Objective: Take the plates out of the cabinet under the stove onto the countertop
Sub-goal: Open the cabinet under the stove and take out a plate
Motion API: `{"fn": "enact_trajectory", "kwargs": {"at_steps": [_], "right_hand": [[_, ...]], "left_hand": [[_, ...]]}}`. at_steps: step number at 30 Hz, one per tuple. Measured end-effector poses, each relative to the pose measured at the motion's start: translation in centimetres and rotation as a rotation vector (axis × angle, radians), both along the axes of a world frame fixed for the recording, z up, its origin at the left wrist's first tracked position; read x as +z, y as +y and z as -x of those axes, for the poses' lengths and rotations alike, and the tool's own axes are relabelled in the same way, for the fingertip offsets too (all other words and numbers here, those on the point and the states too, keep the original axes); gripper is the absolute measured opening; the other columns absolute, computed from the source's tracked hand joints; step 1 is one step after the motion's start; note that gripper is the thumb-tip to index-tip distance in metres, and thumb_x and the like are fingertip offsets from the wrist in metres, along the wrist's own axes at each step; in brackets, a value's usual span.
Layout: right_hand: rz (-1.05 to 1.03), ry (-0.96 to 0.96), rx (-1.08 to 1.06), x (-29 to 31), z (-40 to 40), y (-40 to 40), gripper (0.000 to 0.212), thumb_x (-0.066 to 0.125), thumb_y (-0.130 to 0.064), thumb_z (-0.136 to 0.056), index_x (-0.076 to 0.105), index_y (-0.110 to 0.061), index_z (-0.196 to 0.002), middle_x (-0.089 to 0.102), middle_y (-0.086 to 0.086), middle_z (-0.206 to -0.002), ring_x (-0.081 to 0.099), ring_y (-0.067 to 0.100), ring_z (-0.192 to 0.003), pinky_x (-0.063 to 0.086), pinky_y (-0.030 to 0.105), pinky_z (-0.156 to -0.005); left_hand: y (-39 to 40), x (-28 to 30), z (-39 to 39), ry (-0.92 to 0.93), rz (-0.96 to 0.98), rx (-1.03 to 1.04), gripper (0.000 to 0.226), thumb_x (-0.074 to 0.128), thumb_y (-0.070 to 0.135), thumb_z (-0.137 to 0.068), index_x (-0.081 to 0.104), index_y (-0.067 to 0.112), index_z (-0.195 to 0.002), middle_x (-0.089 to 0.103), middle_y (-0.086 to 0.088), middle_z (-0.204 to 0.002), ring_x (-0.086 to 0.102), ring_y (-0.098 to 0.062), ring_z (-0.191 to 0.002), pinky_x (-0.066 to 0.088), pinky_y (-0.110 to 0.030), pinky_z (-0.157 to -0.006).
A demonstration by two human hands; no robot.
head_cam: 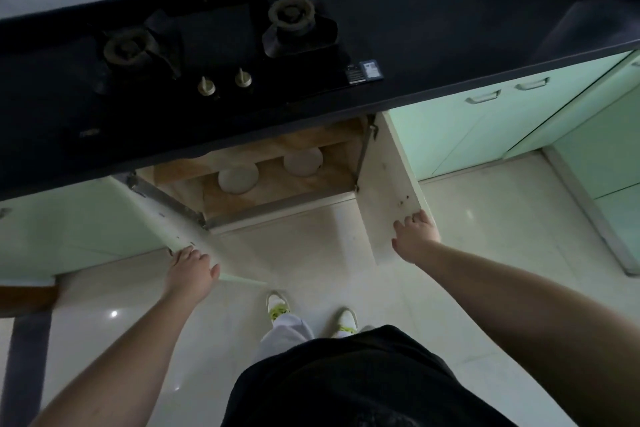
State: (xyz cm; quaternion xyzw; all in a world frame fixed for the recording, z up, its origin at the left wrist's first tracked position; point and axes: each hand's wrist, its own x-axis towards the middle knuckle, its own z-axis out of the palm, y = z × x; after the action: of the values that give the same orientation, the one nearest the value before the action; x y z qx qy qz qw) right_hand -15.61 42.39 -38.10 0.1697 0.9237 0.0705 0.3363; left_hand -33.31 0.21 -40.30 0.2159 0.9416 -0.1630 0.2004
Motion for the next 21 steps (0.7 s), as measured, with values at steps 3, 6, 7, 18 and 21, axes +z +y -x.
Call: {"fn": "enact_trajectory", "kwargs": {"at_steps": [3,6,7,18,21], "right_hand": [[-0.019,-0.044,-0.053,0.6,-0.2,0.7,0.052,0.029,-0.039,-0.1,0.037,-0.011,-0.142,0.046,0.014,-0.142,0.037,0.029,-0.134,0.015,0.039,-0.116],[0.037,-0.003,-0.071,1.1,0.2,0.0,0.052,0.03,-0.039,-0.1,0.035,-0.011,-0.144,0.042,0.013,-0.146,0.033,0.028,-0.136,0.017,0.04,-0.116],[0.059,0.021,-0.071,1.4,0.5,-0.5,0.052,0.03,-0.04,-0.1,0.036,-0.011,-0.143,0.043,0.012,-0.145,0.034,0.028,-0.136,0.019,0.039,-0.115],[0.244,0.223,0.068,3.9,5.9,-13.0,0.055,0.031,-0.034,-0.1,0.023,-0.014,-0.151,0.029,0.012,-0.155,0.025,0.028,-0.142,0.022,0.042,-0.116],[0.268,0.249,0.113,4.6,7.3,-17.1,0.056,0.034,-0.033,-0.099,0.023,-0.014,-0.151,0.03,0.012,-0.155,0.026,0.028,-0.142,0.022,0.042,-0.116]], "left_hand": [[-0.5,-0.2,-0.6,-0.007,0.016,0.001,0.047,0.039,0.043,-0.1,0.06,0.013,-0.13,0.053,-0.006,-0.142,0.028,-0.023,-0.144,0.019,-0.037,-0.115],[-1.3,-0.2,-1.2,-0.019,-0.003,0.006,0.047,0.042,0.041,-0.1,0.06,0.01,-0.13,0.05,-0.007,-0.144,0.024,-0.023,-0.146,0.017,-0.039,-0.115],[-1.5,-0.1,-1.4,-0.021,-0.002,0.011,0.047,0.042,0.041,-0.1,0.06,0.01,-0.13,0.049,-0.006,-0.145,0.023,-0.023,-0.146,0.017,-0.039,-0.115],[-8.1,0.8,-3.0,-0.06,0.096,-0.008,0.054,0.031,0.045,-0.101,0.056,0.011,-0.135,0.045,-0.006,-0.15,0.018,-0.02,-0.149,0.013,-0.037,-0.119],[-11.5,1.3,-3.5,-0.061,0.085,0.0,0.054,0.033,0.044,-0.1,0.049,0.011,-0.14,0.039,-0.006,-0.154,0.015,-0.02,-0.149,0.013,-0.037,-0.118]]}}
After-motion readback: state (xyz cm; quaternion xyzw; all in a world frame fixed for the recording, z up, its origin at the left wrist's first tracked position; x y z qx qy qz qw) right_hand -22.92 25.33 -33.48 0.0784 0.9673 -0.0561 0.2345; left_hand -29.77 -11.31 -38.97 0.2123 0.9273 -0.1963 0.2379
